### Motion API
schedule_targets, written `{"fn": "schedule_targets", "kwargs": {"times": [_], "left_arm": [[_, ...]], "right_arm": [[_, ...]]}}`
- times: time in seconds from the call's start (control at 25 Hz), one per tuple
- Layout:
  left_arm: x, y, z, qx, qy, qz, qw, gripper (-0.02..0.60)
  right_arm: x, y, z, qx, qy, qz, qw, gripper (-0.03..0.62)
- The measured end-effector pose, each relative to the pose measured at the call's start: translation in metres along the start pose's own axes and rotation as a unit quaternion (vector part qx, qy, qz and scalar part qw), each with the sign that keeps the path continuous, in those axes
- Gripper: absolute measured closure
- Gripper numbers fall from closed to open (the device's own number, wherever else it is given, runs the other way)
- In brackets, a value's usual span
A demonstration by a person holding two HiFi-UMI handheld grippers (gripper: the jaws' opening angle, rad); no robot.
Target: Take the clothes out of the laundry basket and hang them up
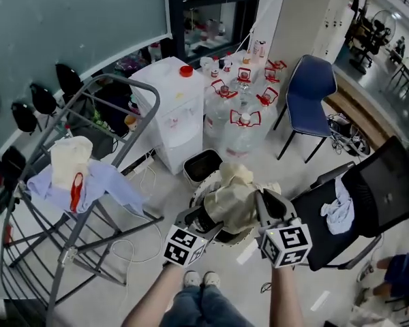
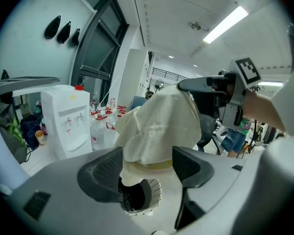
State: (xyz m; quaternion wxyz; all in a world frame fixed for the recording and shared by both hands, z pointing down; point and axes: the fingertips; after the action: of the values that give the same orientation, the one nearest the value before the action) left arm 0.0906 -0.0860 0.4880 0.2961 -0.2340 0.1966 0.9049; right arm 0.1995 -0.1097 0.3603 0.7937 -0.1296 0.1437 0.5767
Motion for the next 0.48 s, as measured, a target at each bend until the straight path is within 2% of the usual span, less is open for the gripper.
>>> {"fn": "schedule_targets", "kwargs": {"times": [0.12, 0.28, 0.32, 0.44, 0.48], "left_arm": [[-0.003, 0.000, 0.000, -0.003, -0.004, 0.008, 1.0000, 0.265], [-0.010, -0.015, -0.004, -0.005, -0.002, 0.043, 0.9991, 0.278], [-0.011, -0.020, -0.004, -0.008, -0.002, 0.048, 0.9988, 0.322], [-0.009, -0.030, -0.001, -0.022, -0.005, 0.051, 0.9985, 0.534], [-0.009, -0.033, 0.000, -0.026, -0.005, 0.051, 0.9984, 0.549]], "right_arm": [[0.009, 0.011, -0.019, 0.011, -0.016, -0.013, 1.000, 0.563], [0.018, 0.027, -0.031, 0.018, -0.024, -0.018, 0.999, 0.563], [0.019, 0.029, -0.031, 0.019, -0.024, -0.020, 0.999, 0.563], [0.023, 0.033, -0.028, 0.017, -0.025, -0.022, 0.999, 0.563], [0.025, 0.033, -0.027, 0.015, -0.025, -0.020, 0.999, 0.565]]}}
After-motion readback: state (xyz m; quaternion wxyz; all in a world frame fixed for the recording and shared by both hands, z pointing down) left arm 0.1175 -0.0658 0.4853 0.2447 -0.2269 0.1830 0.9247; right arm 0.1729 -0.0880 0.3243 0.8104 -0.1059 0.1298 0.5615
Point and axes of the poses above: the fingertips, and each gripper's own axes: x backward along the fingers, y to its left, z out of its underside, and after that the axes turned 4 degrees about y, right-handed
